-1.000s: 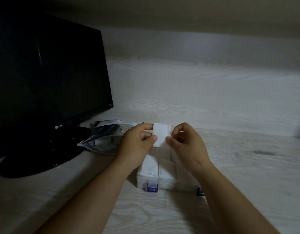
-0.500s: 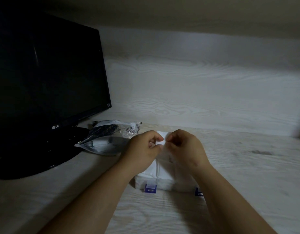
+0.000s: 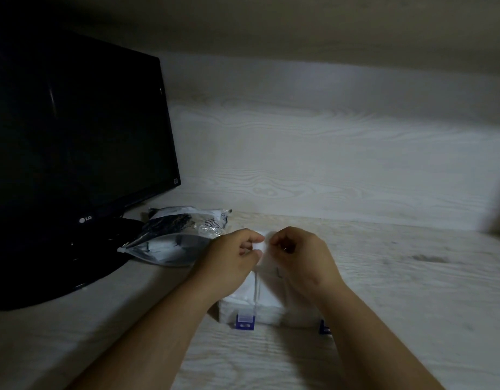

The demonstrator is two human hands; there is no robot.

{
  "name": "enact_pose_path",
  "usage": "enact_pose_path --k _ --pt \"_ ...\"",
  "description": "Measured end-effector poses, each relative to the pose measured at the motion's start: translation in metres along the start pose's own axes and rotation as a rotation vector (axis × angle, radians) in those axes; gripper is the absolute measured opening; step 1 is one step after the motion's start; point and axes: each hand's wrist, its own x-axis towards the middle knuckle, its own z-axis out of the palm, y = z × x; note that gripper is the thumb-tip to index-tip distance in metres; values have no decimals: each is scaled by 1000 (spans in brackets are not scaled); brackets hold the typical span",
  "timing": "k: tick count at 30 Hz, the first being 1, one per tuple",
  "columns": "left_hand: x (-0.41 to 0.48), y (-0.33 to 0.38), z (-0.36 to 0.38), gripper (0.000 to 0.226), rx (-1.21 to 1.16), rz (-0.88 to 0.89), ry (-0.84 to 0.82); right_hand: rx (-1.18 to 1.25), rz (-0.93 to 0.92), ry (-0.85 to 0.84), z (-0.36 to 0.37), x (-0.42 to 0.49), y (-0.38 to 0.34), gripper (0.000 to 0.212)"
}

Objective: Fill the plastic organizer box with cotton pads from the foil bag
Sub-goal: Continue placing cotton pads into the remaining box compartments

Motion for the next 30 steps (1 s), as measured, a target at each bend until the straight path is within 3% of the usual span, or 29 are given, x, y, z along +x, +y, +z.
enact_pose_path --k 8,25,30 --pt "4 -2 0 32 26 25 18 50 50 48 -2 0 2 16" --pt "-2 -7 3 31 363 68 -114 -257 16 -146 3 -2 -2 18" --pt "-4 1 -7 23 225 101 -11 -305 14 -158 1 -3 -5 24"
